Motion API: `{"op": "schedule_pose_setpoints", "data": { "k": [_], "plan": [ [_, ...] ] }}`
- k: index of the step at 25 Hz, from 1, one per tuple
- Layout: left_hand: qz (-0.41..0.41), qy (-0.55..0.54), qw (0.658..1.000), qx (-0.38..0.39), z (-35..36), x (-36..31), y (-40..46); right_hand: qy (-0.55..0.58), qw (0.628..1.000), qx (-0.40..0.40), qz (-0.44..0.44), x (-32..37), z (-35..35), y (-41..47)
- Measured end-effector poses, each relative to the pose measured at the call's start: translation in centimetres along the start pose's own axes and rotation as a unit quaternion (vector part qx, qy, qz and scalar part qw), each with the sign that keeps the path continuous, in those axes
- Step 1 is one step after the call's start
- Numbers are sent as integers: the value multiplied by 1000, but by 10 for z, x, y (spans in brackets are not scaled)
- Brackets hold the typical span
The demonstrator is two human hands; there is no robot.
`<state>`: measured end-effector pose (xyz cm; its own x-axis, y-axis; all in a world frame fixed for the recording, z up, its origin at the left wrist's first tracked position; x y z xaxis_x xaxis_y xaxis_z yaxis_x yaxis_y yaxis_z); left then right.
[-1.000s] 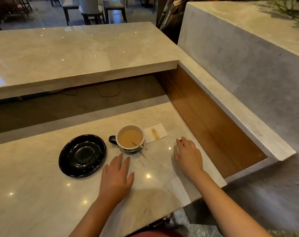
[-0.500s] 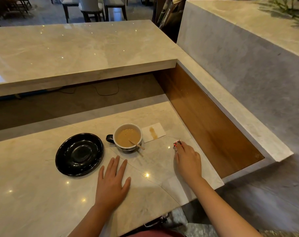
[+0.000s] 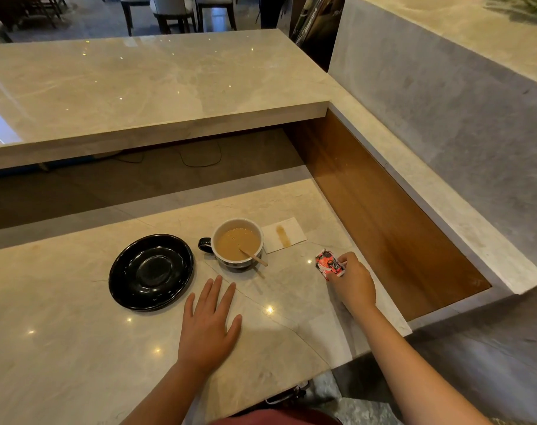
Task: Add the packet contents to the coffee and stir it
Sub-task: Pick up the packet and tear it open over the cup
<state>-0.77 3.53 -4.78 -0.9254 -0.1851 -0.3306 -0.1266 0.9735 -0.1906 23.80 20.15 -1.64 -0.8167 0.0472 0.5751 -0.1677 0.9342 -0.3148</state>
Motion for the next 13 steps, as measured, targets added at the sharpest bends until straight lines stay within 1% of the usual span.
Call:
{"op": "schedule_pose_setpoints", "data": {
  "k": [3, 5, 6, 7, 9, 11, 13],
  "plan": [
    [0, 4, 1000, -4, 0, 2, 1, 78, 997, -1, 5, -5, 3, 1],
    [-3, 6, 1000, -4, 1, 3, 1, 163, 986, 6, 32, -11, 4, 0],
    [-3, 7, 1000, -3, 1, 3, 2, 230, 972, 18, 47, -13, 5, -1],
    [-4, 7, 1000, -2, 2, 4, 2, 305, 950, 36, 58, -12, 8, -4],
    [-7, 5, 1000, -1, 3, 4, 2, 432, 897, 71, 51, -1, 13, -12],
    [-11, 4, 1000, 1, 4, 5, 3, 513, 853, 95, 24, 15, 16, -18],
    [-17, 13, 1000, 9, 6, 6, 4, 560, 819, 123, -9, 35, 16, -20]
  ]
}}
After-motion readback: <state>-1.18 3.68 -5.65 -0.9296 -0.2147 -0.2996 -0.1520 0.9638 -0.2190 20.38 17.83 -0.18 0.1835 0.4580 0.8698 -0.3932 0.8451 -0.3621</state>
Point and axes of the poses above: each hand's wrist, its own y-axis towards the middle knuckle, its own z-axis out of the palm, x = y × z, the point moved 6 cm from there along y, towards the middle knuckle, and after that the axes turned 13 degrees about x, right-handed, at the moved point
